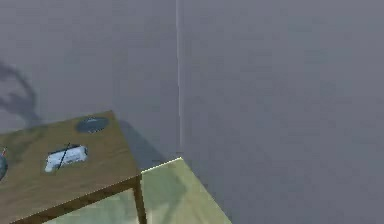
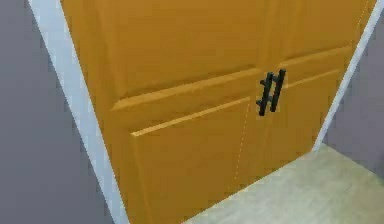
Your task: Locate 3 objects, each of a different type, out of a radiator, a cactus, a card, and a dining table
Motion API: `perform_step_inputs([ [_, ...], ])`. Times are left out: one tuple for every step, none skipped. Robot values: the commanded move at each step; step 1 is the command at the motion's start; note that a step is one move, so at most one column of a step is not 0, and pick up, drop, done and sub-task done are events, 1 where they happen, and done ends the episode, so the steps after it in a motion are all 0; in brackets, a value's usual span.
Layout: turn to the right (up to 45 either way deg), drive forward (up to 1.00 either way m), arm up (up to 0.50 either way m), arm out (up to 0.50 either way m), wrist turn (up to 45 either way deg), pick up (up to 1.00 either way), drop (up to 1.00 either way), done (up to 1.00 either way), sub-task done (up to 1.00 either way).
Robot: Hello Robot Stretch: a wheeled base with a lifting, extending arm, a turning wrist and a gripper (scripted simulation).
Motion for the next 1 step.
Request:
perform_step_inputs([
  [-45.0,0.00,0.00,0.00,0.0,0.00,0.00,0.00,0.00],
])
